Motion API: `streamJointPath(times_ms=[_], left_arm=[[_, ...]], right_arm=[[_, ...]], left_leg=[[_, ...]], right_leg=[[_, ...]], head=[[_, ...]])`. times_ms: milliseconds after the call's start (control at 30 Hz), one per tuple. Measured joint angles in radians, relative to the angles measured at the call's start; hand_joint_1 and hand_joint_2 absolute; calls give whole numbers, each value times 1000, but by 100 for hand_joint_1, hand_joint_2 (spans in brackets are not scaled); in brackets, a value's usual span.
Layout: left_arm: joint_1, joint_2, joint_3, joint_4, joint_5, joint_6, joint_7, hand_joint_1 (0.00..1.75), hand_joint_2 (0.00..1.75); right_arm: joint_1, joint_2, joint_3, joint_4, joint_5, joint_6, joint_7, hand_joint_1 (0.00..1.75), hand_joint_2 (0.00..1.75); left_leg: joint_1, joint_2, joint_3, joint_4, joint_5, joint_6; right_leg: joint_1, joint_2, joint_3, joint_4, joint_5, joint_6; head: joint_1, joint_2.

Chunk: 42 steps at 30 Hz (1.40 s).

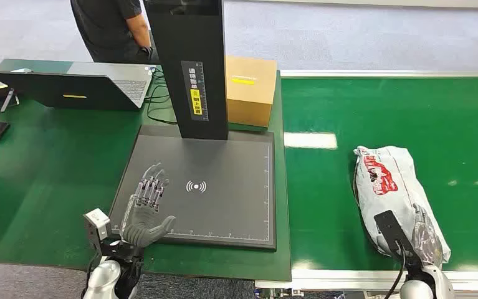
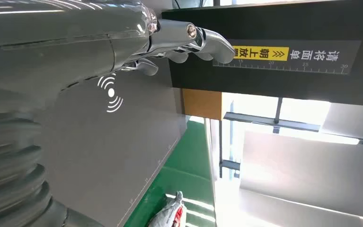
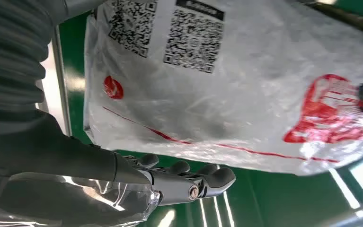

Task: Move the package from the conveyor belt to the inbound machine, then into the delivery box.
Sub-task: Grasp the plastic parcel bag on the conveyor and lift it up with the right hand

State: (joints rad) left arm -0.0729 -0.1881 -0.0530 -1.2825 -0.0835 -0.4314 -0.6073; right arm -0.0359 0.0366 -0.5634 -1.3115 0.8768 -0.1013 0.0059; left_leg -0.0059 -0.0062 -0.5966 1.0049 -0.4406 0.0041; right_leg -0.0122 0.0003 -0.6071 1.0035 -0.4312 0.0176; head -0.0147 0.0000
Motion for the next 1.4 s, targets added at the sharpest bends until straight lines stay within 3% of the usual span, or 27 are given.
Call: streamJointPath(times_ms=[67,200,233,267,367,400,1100,1400], left_arm=[[0,0,0,0,0,0,0,0,175],[-2,0,0,0,-2,0,0,0,175],[-2,0,-1,0,-3,0,0,0,175],[-2,0,-1,0,-5,0,0,0,175],[-4,0,-2,1,-8,0,-1,0,175],[-4,0,-3,2,-8,1,-1,0,175],[-4,0,-3,8,-6,8,0,0,175],[-5,0,-1,7,5,9,-9,0,175]], right_arm=[[-1,0,-7,9,1,4,12,0,175],[-5,0,-26,46,5,45,58,0,0],[-7,0,-30,54,6,56,65,0,0],[-9,-1,-32,64,6,69,71,31,44],[-23,-6,-39,103,5,114,83,162,175],[-28,-9,-40,115,4,124,84,175,175],[-75,-42,-42,192,-73,170,44,175,175],[-34,-20,-30,78,-210,10,-210,175,175]], left_leg=[[0,0,0,0,0,0],[0,0,0,0,0,0],[0,0,0,0,0,0],[0,0,0,0,0,0],[0,0,1,0,0,0],[0,0,1,0,0,0],[1,1,8,0,-1,1],[0,0,7,0,-1,2]], right_leg=[[0,0,0,0,0,0],[0,0,0,0,0,0],[0,0,0,0,0,0],[0,0,0,0,0,0],[0,0,0,0,0,0],[0,0,1,0,0,0],[1,0,9,-2,-1,2],[0,0,8,-2,-1,2]], head=[[0,0],[0,0],[0,0],[0,0],[0,0],[0,0],[0,0],[0,0]])
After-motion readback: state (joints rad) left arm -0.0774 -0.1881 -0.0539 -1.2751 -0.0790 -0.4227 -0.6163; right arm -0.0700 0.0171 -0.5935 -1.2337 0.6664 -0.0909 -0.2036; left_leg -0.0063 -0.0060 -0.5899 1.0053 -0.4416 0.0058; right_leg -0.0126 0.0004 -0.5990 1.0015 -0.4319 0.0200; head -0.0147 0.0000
